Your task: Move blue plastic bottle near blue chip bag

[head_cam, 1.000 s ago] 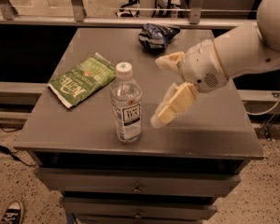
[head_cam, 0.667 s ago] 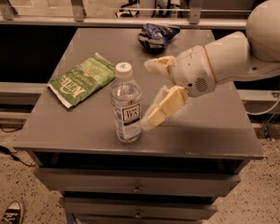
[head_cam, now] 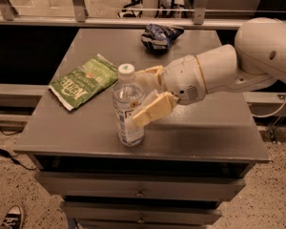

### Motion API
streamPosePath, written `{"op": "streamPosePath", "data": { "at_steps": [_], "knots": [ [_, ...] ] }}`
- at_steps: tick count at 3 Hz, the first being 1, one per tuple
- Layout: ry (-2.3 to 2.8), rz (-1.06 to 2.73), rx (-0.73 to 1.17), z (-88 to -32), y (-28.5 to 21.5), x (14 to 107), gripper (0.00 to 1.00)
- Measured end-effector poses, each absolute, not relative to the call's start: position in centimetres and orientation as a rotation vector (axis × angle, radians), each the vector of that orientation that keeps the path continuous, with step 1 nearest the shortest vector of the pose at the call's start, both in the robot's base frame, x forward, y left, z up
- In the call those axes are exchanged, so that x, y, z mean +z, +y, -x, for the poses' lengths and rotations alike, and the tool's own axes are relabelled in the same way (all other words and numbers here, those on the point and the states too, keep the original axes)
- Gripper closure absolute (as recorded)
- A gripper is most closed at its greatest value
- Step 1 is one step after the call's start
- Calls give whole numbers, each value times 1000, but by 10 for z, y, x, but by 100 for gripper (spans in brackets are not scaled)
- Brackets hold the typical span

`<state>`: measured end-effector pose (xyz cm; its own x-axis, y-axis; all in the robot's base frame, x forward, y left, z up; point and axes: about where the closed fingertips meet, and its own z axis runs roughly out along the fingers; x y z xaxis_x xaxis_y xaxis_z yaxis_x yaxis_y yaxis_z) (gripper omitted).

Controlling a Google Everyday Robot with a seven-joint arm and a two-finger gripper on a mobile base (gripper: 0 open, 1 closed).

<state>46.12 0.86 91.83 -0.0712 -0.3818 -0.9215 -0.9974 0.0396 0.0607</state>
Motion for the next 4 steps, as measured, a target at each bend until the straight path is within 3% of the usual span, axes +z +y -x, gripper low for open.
{"op": "streamPosePath", "data": {
  "at_steps": [1, 3, 4],
  "knots": [
    [1557, 1426, 1042, -463, 8, 920, 44],
    [1554, 1357, 910, -489, -44, 970, 89],
    [1525, 1351, 875, -495, -48, 989, 100]
  ]
}}
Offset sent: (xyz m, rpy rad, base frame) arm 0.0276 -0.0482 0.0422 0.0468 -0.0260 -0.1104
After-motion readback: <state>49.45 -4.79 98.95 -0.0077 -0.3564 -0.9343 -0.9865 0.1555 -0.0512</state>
